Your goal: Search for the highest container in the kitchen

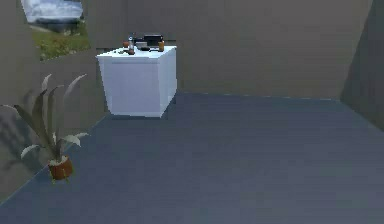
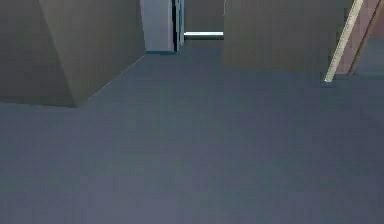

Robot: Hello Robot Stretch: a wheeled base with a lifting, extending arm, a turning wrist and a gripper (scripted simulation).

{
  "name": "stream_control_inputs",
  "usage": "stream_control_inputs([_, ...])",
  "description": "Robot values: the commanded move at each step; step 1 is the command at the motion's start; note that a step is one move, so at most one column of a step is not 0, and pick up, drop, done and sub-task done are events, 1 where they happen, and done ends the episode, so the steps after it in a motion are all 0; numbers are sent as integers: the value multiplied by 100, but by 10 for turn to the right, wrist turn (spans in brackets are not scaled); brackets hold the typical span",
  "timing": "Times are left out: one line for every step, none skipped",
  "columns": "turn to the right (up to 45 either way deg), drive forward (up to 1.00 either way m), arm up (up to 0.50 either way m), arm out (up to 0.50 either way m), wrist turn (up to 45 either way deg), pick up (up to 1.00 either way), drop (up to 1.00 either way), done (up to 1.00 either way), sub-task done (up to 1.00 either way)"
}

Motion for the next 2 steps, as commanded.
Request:
stream_control_inputs([0,100,0,0,0,0,0,0,0])
stream_control_inputs([30,0,0,0,0,0,0,0,0])
